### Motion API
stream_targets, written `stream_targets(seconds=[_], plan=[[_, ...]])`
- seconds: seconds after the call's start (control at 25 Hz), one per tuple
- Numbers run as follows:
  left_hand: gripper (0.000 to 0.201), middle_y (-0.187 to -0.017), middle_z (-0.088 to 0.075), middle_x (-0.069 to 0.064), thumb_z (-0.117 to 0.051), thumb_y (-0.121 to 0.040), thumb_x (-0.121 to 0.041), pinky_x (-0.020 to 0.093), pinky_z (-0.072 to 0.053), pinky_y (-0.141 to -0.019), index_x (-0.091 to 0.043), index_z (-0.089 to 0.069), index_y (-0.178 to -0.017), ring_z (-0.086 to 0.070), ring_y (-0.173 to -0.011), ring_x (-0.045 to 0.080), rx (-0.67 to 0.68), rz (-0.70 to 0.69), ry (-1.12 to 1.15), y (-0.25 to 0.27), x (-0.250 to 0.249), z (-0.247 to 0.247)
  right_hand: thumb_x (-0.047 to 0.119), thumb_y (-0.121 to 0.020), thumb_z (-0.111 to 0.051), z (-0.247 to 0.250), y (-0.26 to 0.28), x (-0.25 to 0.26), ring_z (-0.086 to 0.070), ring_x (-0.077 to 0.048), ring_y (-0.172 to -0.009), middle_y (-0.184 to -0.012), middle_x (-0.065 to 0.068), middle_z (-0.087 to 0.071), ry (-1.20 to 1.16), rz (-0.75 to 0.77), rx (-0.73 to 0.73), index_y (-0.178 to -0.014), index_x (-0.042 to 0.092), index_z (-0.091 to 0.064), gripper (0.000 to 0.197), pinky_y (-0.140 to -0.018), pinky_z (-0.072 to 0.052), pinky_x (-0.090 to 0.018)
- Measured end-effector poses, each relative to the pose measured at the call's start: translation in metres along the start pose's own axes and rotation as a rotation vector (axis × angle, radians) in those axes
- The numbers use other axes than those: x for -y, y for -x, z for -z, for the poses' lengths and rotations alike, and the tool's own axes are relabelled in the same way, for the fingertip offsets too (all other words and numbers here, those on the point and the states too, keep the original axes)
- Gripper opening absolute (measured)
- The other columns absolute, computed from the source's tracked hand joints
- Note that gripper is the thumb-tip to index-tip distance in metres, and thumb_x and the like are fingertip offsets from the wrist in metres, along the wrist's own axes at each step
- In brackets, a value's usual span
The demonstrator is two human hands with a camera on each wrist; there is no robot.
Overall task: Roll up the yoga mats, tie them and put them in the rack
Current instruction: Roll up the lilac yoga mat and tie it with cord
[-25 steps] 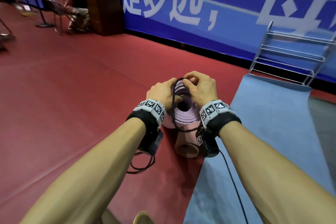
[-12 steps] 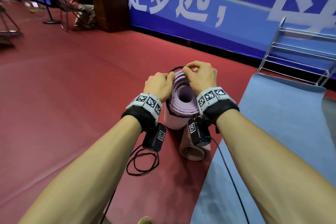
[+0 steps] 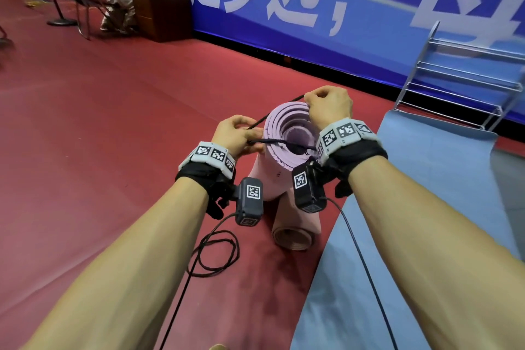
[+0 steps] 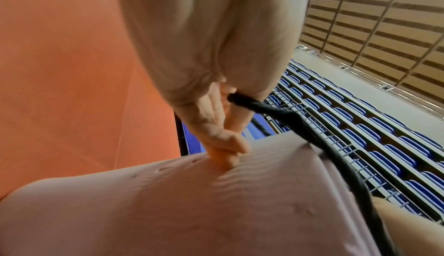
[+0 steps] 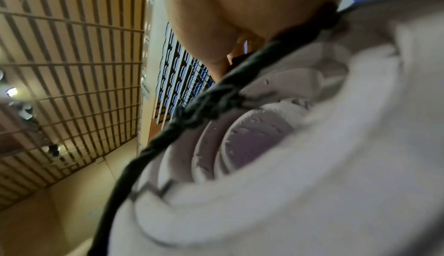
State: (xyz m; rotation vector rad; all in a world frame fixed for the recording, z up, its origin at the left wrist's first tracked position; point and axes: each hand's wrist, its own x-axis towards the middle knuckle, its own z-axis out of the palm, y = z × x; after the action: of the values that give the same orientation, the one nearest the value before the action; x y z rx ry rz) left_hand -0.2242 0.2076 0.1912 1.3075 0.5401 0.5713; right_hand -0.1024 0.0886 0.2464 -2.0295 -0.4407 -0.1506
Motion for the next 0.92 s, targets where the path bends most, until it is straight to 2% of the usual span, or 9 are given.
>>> stream_targets(seconds=[0.08,0.16,0.28,0.44,0.56,0.68,0.8,0.84,0.92], plan=[[0.038,-0.085,-0.065,0.018,-0.047,-0.084,0.025,0.024,-0.054,-0.049,-0.012,-0.049,-0.091,-0.063,-0.054,0.022,0.052,-0.031,0.124,-0.004,0.009,0.004,0.012,-0.089,-0.059,0.002,-0.010,-0.002,-0.060,-0.012,-0.084,-0.092,0.005,-0.070,-0.024,-0.024,-0.022,-0.083,0.022,-0.074,0.019,-0.064,-0.042,-0.017],[0.039,-0.088,-0.066,0.017,-0.040,-0.084,0.026,0.026,-0.056,-0.057,-0.011,-0.052,-0.082,-0.065,-0.067,0.022,0.066,-0.042,0.184,-0.007,0.014,0.006,0.004,-0.088,-0.056,0.000,-0.020,-0.005,-0.059,-0.014,-0.085,-0.091,0.006,-0.066,-0.084,-0.056,-0.050,-0.080,0.023,-0.068,0.024,-0.069,-0.044,-0.022],[0.040,-0.073,-0.071,0.010,-0.032,-0.088,0.024,0.022,-0.055,-0.058,-0.003,-0.059,-0.076,-0.067,-0.060,0.017,0.033,-0.024,0.219,-0.010,0.015,0.012,-0.005,-0.086,-0.046,-0.007,-0.027,-0.007,-0.062,-0.018,-0.071,-0.080,0.003,-0.067,-0.273,-0.186,-0.069,-0.066,0.024,-0.064,0.039,-0.069,-0.053,-0.032],[0.038,-0.074,-0.073,0.007,-0.039,-0.083,0.028,0.018,-0.053,-0.064,0.009,-0.064,-0.105,-0.068,-0.067,0.012,0.060,-0.095,0.214,-0.011,0.014,0.015,-0.012,-0.088,-0.038,-0.010,-0.033,-0.007,-0.053,-0.012,-0.052,-0.069,0.003,-0.062,-0.519,-0.323,-0.121,-0.065,0.019,-0.062,0.045,-0.052,-0.046,-0.024],[0.064,-0.100,-0.071,0.005,-0.054,-0.063,0.027,0.019,-0.051,-0.075,-0.004,-0.061,-0.119,-0.065,-0.092,0.011,0.180,-0.228,-0.021,-0.008,0.018,0.017,-0.013,-0.089,-0.037,-0.008,-0.037,-0.007,-0.050,-0.012,-0.048,-0.069,0.003,-0.061,-0.578,-0.366,-0.137,-0.068,0.019,-0.063,0.046,-0.043,-0.038,-0.021],[0.096,-0.127,-0.059,-0.003,-0.066,-0.059,0.015,0.020,-0.049,-0.091,-0.023,-0.042,-0.143,-0.056,-0.114,0.010,0.257,-0.364,-0.415,0.001,0.018,0.016,-0.012,-0.089,-0.039,-0.008,-0.038,-0.005,-0.049,-0.009,-0.044,-0.070,0.003,-0.062,-0.613,-0.375,-0.138,-0.070,0.020,-0.064,0.045,-0.040,-0.037,-0.018],[0.119,-0.139,-0.041,-0.007,-0.073,-0.063,0.012,0.020,-0.053,-0.084,-0.034,-0.005,-0.150,-0.049,-0.122,0.014,0.329,-0.384,-0.497,0.009,0.027,0.005,-0.014,-0.087,-0.039,-0.014,-0.033,-0.002,-0.049,-0.010,-0.043,-0.067,0.000,-0.061,-0.666,-0.360,-0.120,-0.068,0.016,-0.064,0.044,-0.040,-0.038,-0.018],[0.124,-0.137,-0.041,-0.007,-0.076,-0.062,0.005,0.026,-0.055,-0.081,-0.036,0.001,-0.150,-0.053,-0.120,0.018,0.300,-0.395,-0.502,0.008,0.032,0.002,-0.015,-0.086,-0.038,-0.016,-0.031,-0.002,-0.047,-0.011,-0.044,-0.064,-0.001,-0.060,-0.680,-0.349,-0.100,-0.068,0.015,-0.064,0.043,-0.041,-0.038,-0.020],[0.120,-0.120,-0.053,-0.002,-0.071,-0.060,-0.007,0.034,-0.057,-0.070,-0.037,0.003,-0.149,-0.063,-0.099,0.024,0.164,-0.395,-0.570,0.005,0.036,0.001,-0.015,-0.083,-0.035,-0.020,-0.027,-0.005,-0.044,-0.013,-0.046,-0.057,-0.001,-0.057,-0.649,-0.306,-0.016,-0.071,0.013,-0.067,0.044,-0.046,-0.037,-0.024]])
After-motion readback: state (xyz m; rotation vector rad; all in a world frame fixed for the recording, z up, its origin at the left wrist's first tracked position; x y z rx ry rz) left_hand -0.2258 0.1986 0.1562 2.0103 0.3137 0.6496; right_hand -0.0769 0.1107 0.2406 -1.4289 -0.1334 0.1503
